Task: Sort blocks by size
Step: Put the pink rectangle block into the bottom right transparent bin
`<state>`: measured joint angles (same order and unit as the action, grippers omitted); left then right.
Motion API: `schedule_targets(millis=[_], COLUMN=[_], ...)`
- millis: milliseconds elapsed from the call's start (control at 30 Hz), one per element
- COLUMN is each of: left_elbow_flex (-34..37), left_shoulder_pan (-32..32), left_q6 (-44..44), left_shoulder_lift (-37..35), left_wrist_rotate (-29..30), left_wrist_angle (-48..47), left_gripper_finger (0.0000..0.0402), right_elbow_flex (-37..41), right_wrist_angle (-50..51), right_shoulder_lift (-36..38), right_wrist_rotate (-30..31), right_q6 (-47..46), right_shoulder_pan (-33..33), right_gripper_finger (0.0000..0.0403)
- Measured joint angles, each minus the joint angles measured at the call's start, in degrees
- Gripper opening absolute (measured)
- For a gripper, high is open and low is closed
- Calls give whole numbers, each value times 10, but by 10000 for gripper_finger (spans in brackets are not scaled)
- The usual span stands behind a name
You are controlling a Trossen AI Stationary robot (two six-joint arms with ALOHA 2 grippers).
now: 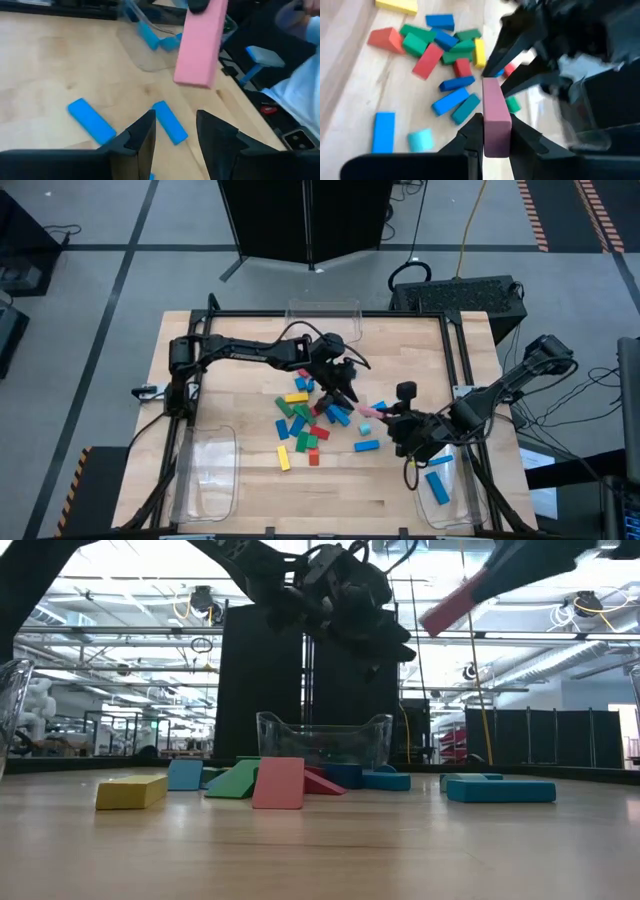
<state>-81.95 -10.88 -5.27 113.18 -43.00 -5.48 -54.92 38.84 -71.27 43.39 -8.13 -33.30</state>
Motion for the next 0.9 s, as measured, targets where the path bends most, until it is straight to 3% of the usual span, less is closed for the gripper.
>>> schedule_targets(millis=[100,367,633,900], left_elbow_flex=[0,0,0,38], left_shoulder_pan=[-1,39,88,86], left_q6=[-13,-121,-150,-146], left_shoulder_lift=[-13,-66,-72,-72], left_wrist_rotate=[46,305,312,310], left_wrist_angle=[-20,-96,-107,-95], left_gripper_finger=[142,143,143,143], right_elbow_flex=[0,0,0,0], right_wrist_angle=[22,90,142,219], right_shoulder_lift=[29,100,144,157], right_wrist_rotate=[-30,-114,-199,-291], right_q6=[-48,-142,-238,-358], right_shoulder_pan=[0,-2,-11,-65], right_gripper_finger=[51,50,50,50])
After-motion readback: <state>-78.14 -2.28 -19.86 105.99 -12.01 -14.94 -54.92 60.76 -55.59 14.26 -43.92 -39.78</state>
